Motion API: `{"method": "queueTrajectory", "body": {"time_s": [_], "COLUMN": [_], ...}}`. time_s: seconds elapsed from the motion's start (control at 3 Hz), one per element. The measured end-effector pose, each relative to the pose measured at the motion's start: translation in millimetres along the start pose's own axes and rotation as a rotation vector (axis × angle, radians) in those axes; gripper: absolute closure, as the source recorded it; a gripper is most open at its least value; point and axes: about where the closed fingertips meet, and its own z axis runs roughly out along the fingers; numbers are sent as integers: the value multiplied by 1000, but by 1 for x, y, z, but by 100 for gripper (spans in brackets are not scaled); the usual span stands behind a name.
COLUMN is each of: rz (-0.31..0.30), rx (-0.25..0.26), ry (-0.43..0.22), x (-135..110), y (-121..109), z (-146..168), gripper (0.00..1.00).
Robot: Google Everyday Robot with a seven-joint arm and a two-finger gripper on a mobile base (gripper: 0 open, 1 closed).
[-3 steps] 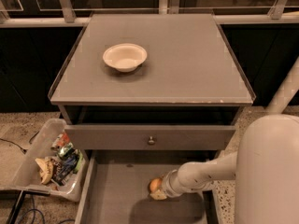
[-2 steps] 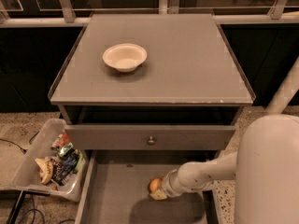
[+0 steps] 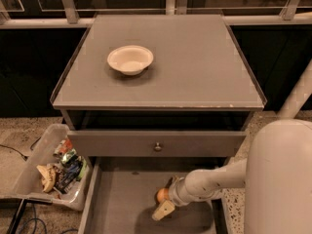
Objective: Place orange into middle drawer
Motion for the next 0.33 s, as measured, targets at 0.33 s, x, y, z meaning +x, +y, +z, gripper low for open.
{"method": "queueTrajectory", "body": {"time_s": [0.33], "rz": [0], "rx": [0], "ry": [0], "x": [0], "y": [0], "z": [0], "gripper": [0]}}
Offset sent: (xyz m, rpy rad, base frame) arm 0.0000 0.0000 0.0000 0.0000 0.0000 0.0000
